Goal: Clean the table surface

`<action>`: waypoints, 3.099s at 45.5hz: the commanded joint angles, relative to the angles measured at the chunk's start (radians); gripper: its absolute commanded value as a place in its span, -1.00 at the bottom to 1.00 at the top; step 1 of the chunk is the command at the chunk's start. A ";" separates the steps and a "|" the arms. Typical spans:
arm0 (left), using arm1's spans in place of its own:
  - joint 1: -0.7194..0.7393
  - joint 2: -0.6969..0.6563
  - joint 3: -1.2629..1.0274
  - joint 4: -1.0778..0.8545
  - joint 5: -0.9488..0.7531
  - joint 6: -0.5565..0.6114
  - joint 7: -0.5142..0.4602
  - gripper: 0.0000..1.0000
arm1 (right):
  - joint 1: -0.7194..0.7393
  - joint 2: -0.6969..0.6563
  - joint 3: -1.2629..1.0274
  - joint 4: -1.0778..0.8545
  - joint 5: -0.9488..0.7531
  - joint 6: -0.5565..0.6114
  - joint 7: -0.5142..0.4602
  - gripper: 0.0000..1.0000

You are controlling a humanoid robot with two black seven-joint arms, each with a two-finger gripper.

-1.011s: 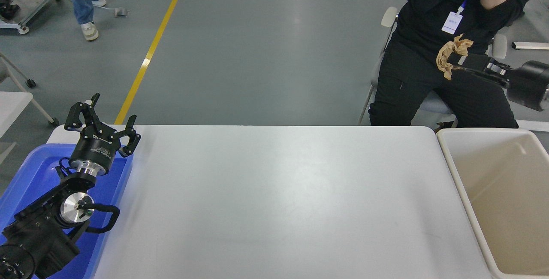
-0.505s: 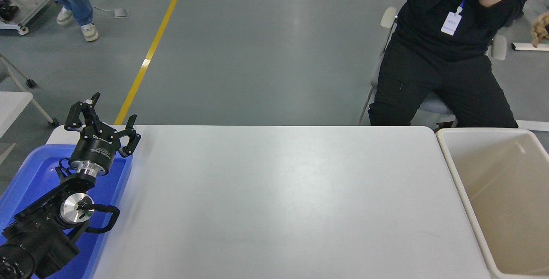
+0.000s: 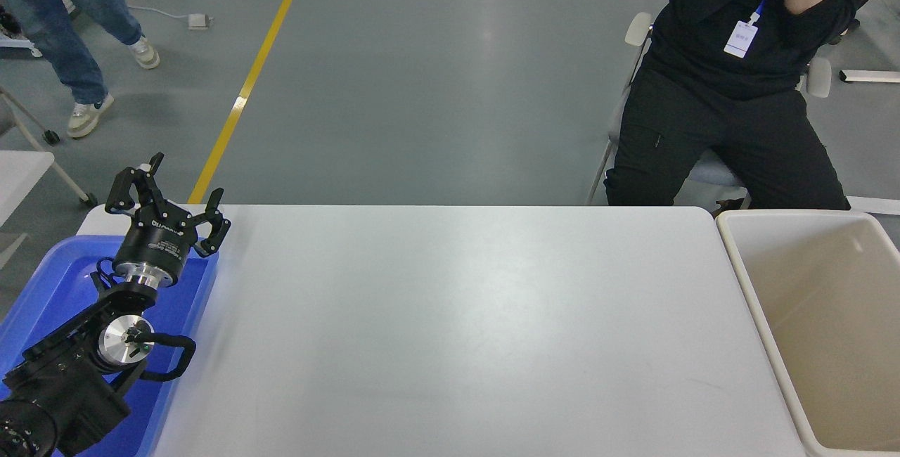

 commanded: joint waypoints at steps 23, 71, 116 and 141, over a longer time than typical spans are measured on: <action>0.000 -0.001 0.000 0.000 0.000 0.000 0.000 1.00 | -0.270 0.216 -0.081 -0.058 -0.022 -0.007 -0.029 -1.00; 0.000 0.001 0.000 0.000 0.000 0.000 0.000 1.00 | -0.260 0.286 -0.130 -0.094 -0.027 -0.070 -0.029 0.93; 0.000 -0.001 0.000 0.000 0.000 0.000 0.000 1.00 | 0.081 0.173 0.356 -0.040 -0.022 -0.065 -0.023 0.96; 0.000 0.001 0.000 0.000 0.000 0.000 0.000 1.00 | 0.226 0.111 0.903 0.455 -0.021 -0.062 -0.021 0.96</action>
